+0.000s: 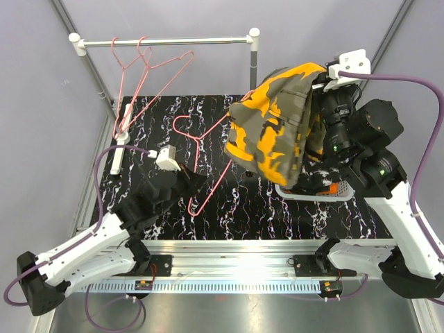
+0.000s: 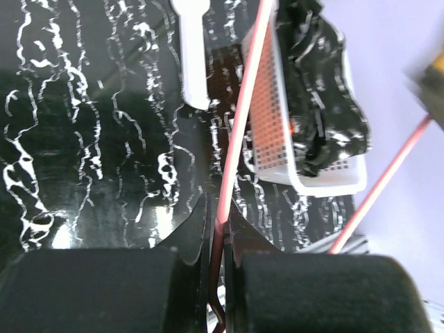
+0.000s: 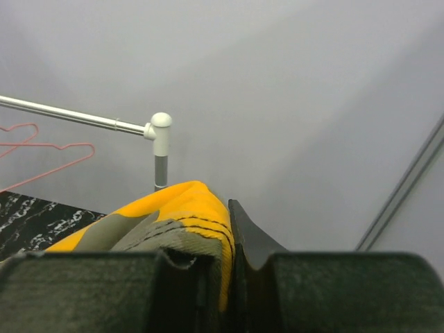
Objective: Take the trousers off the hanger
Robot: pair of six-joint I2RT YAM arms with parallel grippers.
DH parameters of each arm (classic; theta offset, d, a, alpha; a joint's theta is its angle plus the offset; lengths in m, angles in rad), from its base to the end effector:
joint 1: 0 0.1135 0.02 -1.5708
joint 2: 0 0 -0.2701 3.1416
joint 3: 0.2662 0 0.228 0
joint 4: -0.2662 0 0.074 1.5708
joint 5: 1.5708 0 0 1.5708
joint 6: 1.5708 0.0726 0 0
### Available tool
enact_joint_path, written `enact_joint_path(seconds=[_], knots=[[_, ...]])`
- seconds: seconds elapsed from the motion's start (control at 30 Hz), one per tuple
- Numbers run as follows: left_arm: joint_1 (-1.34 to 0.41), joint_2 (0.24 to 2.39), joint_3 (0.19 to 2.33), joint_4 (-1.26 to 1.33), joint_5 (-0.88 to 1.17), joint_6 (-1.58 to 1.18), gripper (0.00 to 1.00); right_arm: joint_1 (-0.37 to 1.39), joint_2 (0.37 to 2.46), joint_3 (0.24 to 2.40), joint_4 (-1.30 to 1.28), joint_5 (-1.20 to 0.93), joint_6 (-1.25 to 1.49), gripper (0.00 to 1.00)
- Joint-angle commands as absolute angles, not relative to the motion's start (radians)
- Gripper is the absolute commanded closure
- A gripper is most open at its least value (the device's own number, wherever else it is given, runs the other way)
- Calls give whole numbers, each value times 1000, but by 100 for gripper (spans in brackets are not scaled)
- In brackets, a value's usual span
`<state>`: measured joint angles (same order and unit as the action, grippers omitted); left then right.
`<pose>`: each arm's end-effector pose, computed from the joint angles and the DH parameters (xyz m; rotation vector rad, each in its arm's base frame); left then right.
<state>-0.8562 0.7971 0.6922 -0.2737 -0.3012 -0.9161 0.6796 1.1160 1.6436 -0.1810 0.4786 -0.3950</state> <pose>0.1404 -0.1290 0.2904 -0.2691 2.0184 -0.8701 0.1699 0.0943 0.5657 -0.2547 1.2387 -0.0472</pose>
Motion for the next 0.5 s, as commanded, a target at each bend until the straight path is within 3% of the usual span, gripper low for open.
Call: enact_joint_path(seconds=[0.0, 0.33, 0.47], knots=[[-847, 831, 693, -379, -454, -931, 100, 666, 1100, 1727, -58, 586, -466, 100], [-847, 879, 680, -439, -526, -905, 100, 647, 1121, 1646, 57, 793, -686, 100], [-847, 864, 689, -462, -523, -887, 100, 606, 1114, 1481, 334, 896, -1016, 100]])
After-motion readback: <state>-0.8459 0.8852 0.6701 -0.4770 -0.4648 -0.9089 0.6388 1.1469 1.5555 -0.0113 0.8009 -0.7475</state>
